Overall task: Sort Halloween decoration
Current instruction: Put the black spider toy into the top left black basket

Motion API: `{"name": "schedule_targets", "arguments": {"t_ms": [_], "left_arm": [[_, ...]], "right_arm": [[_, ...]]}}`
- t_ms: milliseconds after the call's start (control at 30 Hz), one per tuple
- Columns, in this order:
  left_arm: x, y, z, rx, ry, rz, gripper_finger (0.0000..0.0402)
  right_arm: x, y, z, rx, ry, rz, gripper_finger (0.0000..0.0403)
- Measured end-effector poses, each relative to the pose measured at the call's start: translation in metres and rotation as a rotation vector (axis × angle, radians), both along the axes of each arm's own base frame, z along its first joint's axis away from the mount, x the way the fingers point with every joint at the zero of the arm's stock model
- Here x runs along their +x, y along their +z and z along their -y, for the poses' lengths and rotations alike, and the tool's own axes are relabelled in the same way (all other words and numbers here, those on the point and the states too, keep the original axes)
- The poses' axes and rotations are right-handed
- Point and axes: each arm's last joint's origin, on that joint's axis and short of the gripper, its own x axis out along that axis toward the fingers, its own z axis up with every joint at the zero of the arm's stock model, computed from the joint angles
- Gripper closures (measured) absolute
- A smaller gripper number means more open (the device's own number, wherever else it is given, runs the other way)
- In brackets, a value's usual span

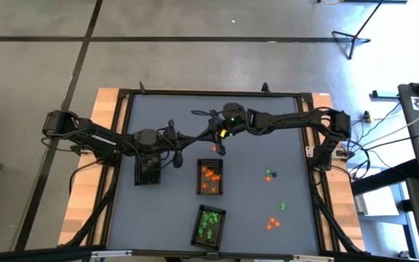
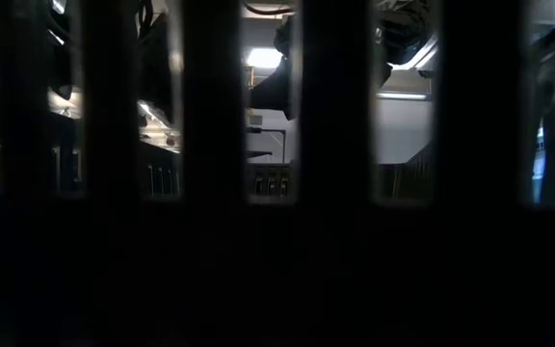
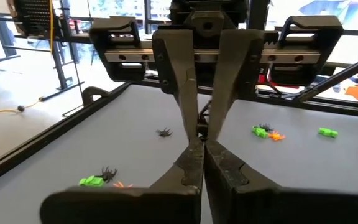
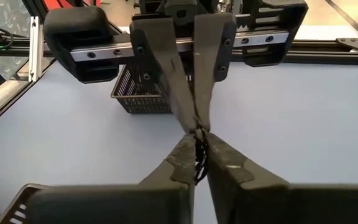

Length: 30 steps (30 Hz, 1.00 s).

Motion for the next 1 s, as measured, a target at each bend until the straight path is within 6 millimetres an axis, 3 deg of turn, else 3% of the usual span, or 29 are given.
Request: {"name": "schedule_targets", "arguments": {"t_ms": [333,467,733,1000], "left_arm": [[-0.001,-0.003,-0.001,0.011,0.045,-0.036,0.0401],[-0.002,-0.003,-0.002,0.012,0.052,-0.043,0.0401],[-0.019,0.004,-0.001,0.012,0.087,-0.165,0.0401],[-0.065,0.028,0.013,-0.064,0.083,-0.268,0.0401]], "right_arm": [[0.0,0.0,0.002,-0.027,-0.064,-0.005,0.0229],[0.0,-0.001,0.002,-0.035,-0.084,-0.013,0.0189],[-0.004,0.002,0.004,-0.082,-0.135,-0.039,0.0165],[-0.01,0.012,0.003,-0.092,-0.15,-0.041,0.0165]]}}
